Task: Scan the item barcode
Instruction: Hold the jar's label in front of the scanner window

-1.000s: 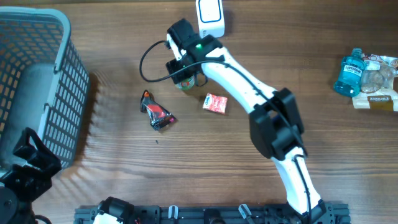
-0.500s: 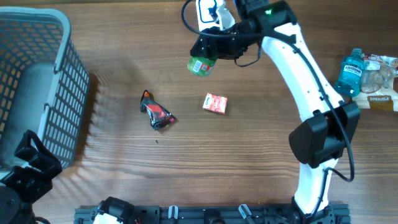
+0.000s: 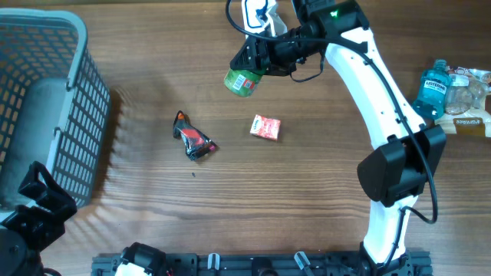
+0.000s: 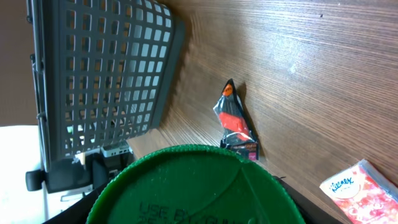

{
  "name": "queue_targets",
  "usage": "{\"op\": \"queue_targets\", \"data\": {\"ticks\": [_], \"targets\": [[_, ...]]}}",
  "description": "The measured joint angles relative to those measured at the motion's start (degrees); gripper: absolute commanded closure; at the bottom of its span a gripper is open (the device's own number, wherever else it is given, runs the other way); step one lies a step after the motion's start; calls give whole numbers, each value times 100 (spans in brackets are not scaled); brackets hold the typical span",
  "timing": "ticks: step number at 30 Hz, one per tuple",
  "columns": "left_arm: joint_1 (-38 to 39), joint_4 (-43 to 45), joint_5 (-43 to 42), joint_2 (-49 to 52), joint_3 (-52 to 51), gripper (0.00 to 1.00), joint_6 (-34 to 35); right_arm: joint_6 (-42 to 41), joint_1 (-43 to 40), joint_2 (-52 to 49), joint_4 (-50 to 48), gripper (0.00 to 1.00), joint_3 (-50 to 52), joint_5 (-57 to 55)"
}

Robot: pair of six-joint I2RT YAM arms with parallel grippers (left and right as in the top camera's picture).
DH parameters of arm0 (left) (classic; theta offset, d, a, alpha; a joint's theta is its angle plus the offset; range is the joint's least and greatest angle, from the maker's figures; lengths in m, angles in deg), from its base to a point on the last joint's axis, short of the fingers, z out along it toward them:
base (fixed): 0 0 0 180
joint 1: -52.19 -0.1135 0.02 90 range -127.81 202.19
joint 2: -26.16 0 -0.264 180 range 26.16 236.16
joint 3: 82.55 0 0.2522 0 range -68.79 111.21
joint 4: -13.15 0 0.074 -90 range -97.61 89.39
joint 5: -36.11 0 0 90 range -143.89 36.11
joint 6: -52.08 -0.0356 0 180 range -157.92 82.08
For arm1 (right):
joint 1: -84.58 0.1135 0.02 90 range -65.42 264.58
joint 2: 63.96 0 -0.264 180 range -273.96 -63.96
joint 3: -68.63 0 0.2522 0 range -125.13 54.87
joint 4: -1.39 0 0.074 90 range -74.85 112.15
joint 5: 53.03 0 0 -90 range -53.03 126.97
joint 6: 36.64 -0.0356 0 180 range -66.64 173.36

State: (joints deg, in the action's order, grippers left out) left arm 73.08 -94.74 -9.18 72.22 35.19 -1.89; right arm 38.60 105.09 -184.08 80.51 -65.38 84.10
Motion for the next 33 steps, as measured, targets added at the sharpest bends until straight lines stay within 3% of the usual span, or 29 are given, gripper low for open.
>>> {"op": "queue_targets", "data": {"ticks": [8,20,33], "targets": [[0,0,0,0,0,0,0,717,0,0,-1311,50,0,-813],[0,-2,0,2,-4,0,0,2581,-11,-55,-3694,53,0,-3768],[0,-20,52,7,-4,0,0,4404,57,-1458,-6039,59,-2,-5589]]}}
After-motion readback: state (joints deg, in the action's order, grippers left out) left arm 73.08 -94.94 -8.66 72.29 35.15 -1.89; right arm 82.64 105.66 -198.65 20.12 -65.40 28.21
